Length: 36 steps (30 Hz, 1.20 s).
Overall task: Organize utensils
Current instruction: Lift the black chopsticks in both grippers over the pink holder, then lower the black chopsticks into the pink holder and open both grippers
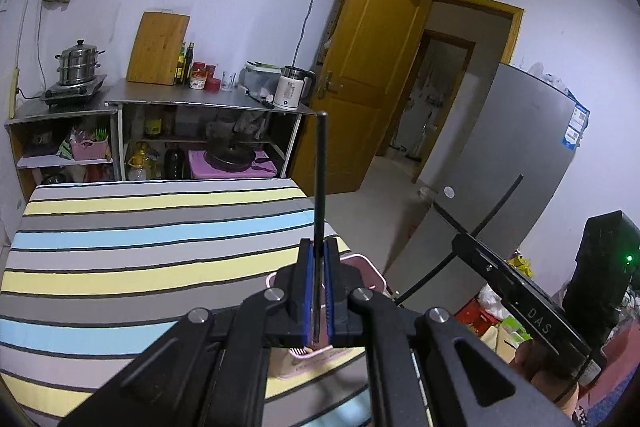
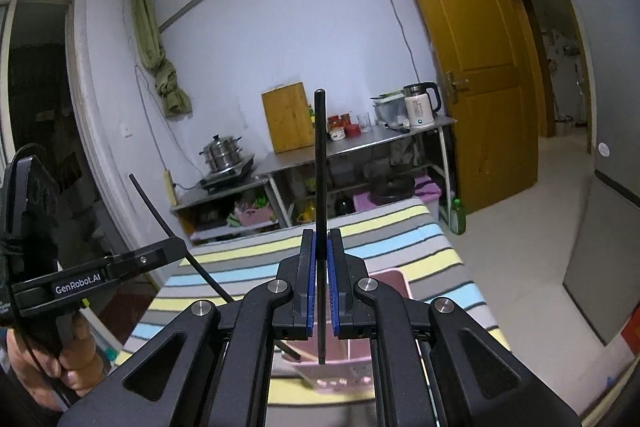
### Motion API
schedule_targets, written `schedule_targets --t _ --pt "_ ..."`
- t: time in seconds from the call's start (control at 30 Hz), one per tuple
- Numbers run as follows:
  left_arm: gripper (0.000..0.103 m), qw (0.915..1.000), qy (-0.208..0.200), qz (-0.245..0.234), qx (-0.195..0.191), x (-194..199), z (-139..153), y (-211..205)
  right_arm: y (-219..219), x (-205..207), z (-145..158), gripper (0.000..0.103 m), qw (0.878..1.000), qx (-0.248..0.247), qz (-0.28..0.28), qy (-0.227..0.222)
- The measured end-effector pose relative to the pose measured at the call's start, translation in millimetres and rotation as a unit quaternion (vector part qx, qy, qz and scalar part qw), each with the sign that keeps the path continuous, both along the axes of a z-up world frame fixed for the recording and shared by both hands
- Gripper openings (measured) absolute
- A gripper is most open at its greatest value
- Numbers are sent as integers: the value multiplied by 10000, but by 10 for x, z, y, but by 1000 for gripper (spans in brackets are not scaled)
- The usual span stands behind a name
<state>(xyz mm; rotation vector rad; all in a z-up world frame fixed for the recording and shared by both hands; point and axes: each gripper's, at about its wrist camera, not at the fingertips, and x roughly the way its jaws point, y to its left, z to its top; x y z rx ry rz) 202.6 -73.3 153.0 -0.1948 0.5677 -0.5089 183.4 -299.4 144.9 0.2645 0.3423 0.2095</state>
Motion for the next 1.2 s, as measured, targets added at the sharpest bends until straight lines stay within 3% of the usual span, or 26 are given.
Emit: schedule_targets --t 0.57,0.9,1.07,1.2 --pt "6 9989 461 -53 74 245 -477 -129 139 357 -461 6 9987 -242 73 432" --pt "6 9986 482 -109 167 239 -566 -149 133 428 -664 6 9966 -175 167 782" --pt "6 9992 392 -92 89 162 -531 -65 141 343 -615 18 9974 -235 165 665" --pt "6 9996 286 -43 76 61 -476 30 127 215 -551 20 9983 -246 113 524"
